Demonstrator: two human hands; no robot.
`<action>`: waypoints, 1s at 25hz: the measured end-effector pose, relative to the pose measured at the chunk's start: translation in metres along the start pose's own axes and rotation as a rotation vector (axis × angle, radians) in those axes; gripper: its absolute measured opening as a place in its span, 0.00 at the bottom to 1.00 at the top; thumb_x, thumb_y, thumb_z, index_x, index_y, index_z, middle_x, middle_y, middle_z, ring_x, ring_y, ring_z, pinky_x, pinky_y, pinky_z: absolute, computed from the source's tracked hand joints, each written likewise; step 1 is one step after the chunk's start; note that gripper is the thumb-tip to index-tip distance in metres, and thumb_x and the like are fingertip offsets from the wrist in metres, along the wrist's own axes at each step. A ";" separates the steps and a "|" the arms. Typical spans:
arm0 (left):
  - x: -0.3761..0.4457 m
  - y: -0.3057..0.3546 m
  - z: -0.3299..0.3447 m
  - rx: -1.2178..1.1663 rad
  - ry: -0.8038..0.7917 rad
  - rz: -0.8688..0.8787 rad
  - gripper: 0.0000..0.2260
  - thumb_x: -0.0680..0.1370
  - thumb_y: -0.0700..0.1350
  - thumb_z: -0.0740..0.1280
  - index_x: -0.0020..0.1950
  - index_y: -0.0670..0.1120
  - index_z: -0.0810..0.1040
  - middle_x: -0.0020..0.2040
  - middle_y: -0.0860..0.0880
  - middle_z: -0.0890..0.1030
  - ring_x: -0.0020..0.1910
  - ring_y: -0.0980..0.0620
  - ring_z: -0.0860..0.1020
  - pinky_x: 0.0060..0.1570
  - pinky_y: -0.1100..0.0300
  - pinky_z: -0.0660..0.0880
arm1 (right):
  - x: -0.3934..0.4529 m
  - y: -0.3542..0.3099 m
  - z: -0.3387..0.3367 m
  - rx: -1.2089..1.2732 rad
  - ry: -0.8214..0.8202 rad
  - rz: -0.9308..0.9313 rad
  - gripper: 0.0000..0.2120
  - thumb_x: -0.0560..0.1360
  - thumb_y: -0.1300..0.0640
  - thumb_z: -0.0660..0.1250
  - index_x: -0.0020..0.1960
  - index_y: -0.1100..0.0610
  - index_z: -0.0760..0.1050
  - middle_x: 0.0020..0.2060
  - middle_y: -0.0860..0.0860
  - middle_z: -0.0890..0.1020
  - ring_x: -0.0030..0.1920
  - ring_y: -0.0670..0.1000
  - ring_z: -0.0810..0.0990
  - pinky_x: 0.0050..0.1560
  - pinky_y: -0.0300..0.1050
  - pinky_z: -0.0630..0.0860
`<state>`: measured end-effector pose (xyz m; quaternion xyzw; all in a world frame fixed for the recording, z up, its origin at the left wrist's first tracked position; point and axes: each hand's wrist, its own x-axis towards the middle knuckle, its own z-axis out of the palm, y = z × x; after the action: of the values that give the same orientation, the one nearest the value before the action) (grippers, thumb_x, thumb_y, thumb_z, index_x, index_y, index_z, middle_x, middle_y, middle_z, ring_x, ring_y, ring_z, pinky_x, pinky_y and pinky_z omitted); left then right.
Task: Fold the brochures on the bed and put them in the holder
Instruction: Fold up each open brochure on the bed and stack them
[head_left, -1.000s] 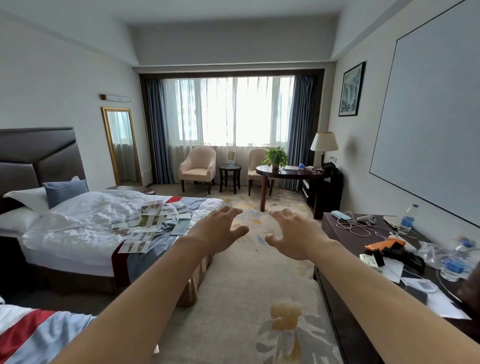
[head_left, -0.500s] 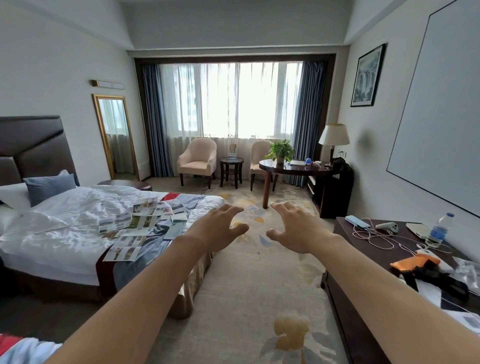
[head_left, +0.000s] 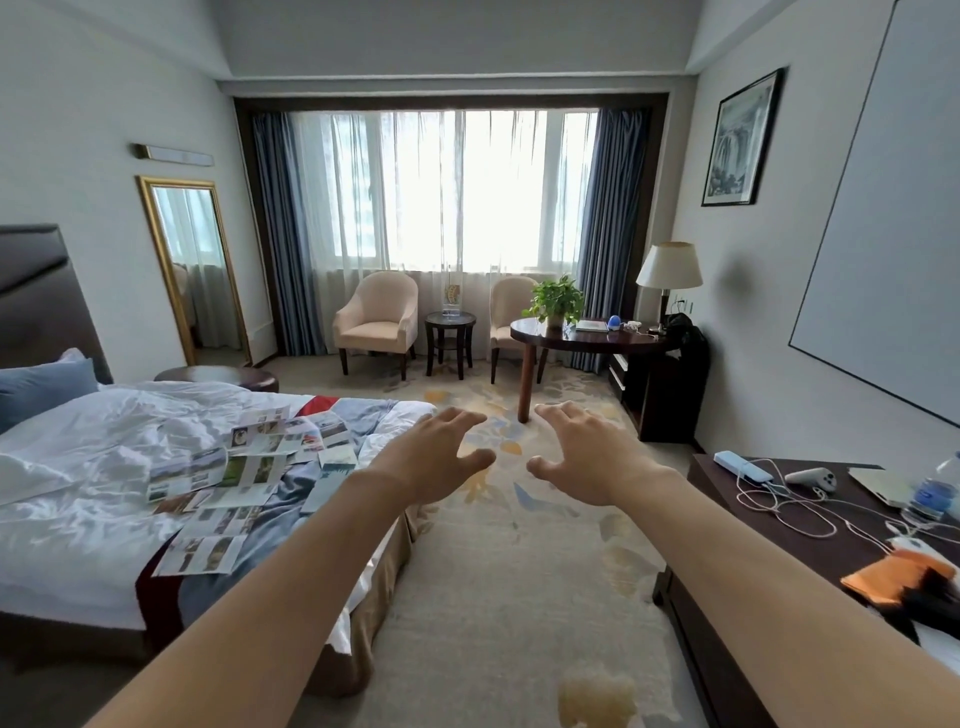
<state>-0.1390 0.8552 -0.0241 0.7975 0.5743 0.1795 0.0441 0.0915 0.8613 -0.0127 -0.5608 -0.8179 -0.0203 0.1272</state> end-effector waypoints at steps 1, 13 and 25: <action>0.017 -0.007 0.002 0.002 0.003 -0.001 0.28 0.80 0.63 0.61 0.78 0.56 0.62 0.78 0.53 0.63 0.75 0.48 0.63 0.70 0.46 0.67 | 0.017 0.005 0.004 -0.005 -0.008 -0.002 0.37 0.77 0.36 0.63 0.80 0.48 0.55 0.77 0.49 0.65 0.73 0.55 0.67 0.70 0.54 0.66; 0.232 -0.095 0.016 0.038 0.016 -0.043 0.27 0.80 0.62 0.61 0.77 0.54 0.63 0.77 0.52 0.64 0.75 0.49 0.65 0.70 0.49 0.67 | 0.244 0.090 0.046 -0.015 -0.009 -0.074 0.37 0.77 0.36 0.63 0.80 0.48 0.55 0.76 0.49 0.65 0.73 0.55 0.68 0.67 0.54 0.68; 0.446 -0.215 0.026 0.049 0.026 -0.018 0.27 0.79 0.63 0.61 0.77 0.58 0.63 0.76 0.56 0.65 0.75 0.50 0.63 0.70 0.47 0.66 | 0.473 0.138 0.086 -0.023 -0.001 -0.069 0.38 0.77 0.37 0.63 0.80 0.49 0.54 0.77 0.49 0.64 0.74 0.55 0.66 0.71 0.55 0.65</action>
<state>-0.2006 1.3467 -0.0030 0.7908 0.5862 0.1751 0.0186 0.0423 1.3589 -0.0017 -0.5338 -0.8364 -0.0340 0.1196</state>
